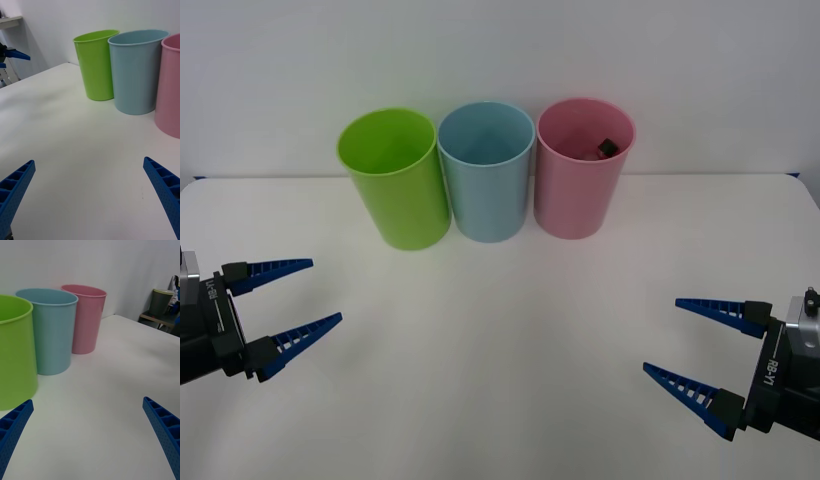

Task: Put cans in the blue bin and PET bottles in the pink bin and trash in the green bin.

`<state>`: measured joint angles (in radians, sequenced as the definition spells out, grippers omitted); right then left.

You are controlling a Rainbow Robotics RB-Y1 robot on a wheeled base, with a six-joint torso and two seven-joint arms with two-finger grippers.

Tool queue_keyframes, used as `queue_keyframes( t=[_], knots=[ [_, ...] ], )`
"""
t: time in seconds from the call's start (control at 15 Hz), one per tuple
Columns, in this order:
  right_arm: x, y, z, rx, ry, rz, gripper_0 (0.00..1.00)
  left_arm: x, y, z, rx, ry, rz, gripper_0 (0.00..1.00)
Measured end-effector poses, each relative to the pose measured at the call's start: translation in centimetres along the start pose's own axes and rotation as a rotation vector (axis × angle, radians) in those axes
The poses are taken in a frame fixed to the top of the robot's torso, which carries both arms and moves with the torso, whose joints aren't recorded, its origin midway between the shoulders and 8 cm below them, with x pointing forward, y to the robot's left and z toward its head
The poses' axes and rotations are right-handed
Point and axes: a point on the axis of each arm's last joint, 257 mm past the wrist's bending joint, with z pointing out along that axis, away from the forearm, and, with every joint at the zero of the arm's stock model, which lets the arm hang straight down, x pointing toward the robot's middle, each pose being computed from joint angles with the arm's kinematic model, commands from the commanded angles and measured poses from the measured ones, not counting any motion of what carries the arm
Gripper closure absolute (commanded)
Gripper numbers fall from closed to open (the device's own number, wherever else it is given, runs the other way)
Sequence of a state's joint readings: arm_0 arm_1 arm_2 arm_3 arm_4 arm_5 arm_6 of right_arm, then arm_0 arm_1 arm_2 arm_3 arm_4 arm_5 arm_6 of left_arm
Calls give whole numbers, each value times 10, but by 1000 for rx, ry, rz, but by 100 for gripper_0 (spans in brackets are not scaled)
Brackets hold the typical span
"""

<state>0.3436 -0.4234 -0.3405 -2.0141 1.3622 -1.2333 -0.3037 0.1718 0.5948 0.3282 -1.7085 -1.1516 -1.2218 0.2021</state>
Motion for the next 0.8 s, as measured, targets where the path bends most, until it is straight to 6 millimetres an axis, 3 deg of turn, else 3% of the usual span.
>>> queue_keyframes(
  t=[0.4, 0.8],
  knots=[
    [0, 0, 0, 0, 0, 0, 0, 14, -11, -12, -12, 11, -33, 0],
    [0, 0, 0, 0, 0, 0, 0, 13, -9, -15, -19, 11, -23, 0]
  ],
)
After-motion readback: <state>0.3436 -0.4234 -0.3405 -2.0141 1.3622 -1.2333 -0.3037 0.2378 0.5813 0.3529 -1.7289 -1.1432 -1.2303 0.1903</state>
